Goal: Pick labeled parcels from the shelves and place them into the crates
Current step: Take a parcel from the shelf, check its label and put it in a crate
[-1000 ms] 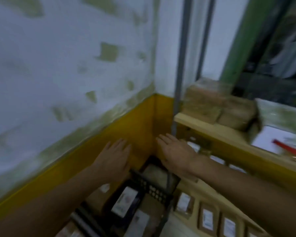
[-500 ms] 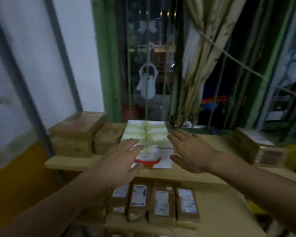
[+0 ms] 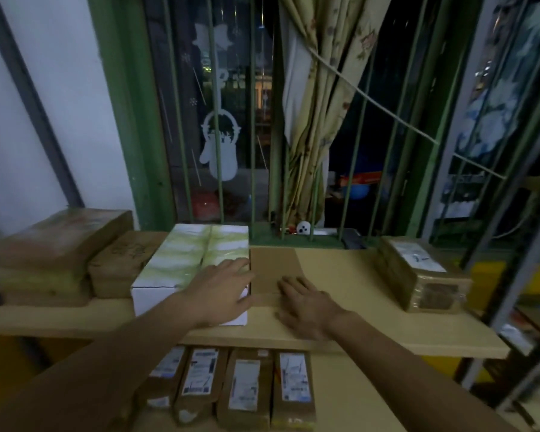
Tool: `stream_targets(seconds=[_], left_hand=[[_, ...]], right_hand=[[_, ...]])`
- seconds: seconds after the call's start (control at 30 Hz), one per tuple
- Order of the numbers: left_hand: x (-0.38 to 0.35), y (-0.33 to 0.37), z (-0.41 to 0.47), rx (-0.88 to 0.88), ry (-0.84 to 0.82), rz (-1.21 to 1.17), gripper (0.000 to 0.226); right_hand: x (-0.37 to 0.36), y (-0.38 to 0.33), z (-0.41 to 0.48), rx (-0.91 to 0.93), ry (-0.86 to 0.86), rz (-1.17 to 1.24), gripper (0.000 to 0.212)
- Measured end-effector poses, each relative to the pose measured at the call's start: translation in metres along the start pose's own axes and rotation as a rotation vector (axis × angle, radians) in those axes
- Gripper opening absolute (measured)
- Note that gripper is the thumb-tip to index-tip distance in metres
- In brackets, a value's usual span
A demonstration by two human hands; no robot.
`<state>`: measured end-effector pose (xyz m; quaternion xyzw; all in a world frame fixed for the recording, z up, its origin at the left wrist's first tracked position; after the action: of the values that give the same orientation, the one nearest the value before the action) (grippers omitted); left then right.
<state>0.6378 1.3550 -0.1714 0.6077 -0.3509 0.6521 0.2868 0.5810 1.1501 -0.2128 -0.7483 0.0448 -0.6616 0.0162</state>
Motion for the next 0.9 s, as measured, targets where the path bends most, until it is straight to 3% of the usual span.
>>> stream_targets(seconds=[0.1,0.27,0.43,0.6,0.7,0.77,0.83,0.9], left_hand=[[-0.006,0.006,-0.010,-0.008,0.061,0.008,0.074],[0.002,0.052,-0.027,-0.097,0.498,-0.339,0.044],[-0.019,0.101,-0.037,-0.132,0.490,-0.453,0.030],[-0.027,0.120,-0.043,0.053,0.522,-0.879,0.037],[-0.023,0.133,-0.043,0.281,0.721,-1.407,0.034],[-0.025,0.142,-0.042,0.417,0.761,-1.706,0.031],[-0.025,0.153,-0.043,0.434,0.736,-1.826,0.037],[-0.025,0.159,-0.049,0.377,0.794,-1.732,0.046]], right_hand=[[-0.016,0.003,-0.012,-0.006,0.086,0.041,0.076],[-0.031,0.027,-0.063,0.077,0.196,-0.023,0.088],[-0.033,0.037,-0.094,0.164,0.470,0.089,0.055],[-0.021,0.037,-0.131,0.174,0.740,0.309,0.040],[-0.017,0.031,-0.161,0.159,0.905,0.411,0.025],[-0.015,0.016,-0.181,0.151,0.990,0.471,0.021],[-0.015,0.002,-0.195,0.156,1.018,0.549,0.023],[-0.019,-0.004,-0.204,0.114,0.963,0.663,0.025]])
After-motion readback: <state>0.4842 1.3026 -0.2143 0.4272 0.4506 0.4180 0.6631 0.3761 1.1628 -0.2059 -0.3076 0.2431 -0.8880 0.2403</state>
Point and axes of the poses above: each hand's wrist, its own z-axis towards the middle knuckle, its own x-axis out of the back of the hand, y = z × x, the point moved 3 cm from there along z, towards the middle knuckle, and after that the axes turned 9 degrees about -x, right-handed, at the moved point
